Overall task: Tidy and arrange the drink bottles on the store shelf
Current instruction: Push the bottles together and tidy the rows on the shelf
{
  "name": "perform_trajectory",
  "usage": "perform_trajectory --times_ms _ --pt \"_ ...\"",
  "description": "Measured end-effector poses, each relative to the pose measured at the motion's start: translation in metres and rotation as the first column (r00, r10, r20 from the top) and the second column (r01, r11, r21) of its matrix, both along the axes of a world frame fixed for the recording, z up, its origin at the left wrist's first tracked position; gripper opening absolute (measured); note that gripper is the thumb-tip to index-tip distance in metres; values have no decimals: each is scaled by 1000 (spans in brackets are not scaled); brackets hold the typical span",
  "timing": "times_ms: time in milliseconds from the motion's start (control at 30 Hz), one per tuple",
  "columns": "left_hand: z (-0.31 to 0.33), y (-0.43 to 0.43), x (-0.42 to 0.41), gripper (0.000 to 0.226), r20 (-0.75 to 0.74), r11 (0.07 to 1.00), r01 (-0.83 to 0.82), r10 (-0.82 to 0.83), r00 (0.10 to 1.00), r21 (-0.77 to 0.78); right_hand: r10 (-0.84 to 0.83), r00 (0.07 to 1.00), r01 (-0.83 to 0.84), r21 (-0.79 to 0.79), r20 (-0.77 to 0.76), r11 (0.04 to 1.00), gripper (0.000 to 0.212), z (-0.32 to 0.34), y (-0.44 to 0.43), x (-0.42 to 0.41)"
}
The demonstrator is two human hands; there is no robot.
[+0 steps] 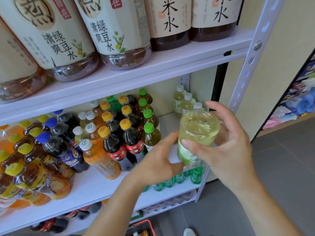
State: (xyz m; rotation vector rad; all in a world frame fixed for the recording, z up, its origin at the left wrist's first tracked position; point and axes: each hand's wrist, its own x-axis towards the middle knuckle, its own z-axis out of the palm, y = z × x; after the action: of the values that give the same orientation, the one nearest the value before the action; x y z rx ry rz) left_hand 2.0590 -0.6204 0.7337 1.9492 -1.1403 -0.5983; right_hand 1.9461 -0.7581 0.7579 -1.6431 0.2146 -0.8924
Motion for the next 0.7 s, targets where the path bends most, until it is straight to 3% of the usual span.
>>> perform_trajectory --times_ms 100,167,267,367,433,567,700 --pt "-12 -14 -18 77 -276 998 -44 32 961 -37 -11 1000 11 -13 -14 1000 83 -3 3 3" --pt "-16 -17 -20 80 -373 989 -118 78 925 -85 -5 1000 5 25 -7 1000 81 -5 1 3" --pt "-8 -10 -9 85 -368 977 -170 111 923 -131 -28 999 19 189 41 982 70 -7 -10 2" --pt "9 1 7 83 -351 967 -221 164 922 -128 -70 997 76 304 -29 950 48 -12 -26 -1" --pt "22 5 17 75 -388 947 -286 211 897 -145 -8 996 41 397 -84 917 31 -21 -32 -1" --pt "34 10 29 61 -366 879 -428 335 868 -212 114 979 26 651 -172 759 42 -46 -30 -1" --pt "39 3 27 60 -289 908 -360 294 911 -212 221 960 39 860 -174 509 34 -71 -28 11"
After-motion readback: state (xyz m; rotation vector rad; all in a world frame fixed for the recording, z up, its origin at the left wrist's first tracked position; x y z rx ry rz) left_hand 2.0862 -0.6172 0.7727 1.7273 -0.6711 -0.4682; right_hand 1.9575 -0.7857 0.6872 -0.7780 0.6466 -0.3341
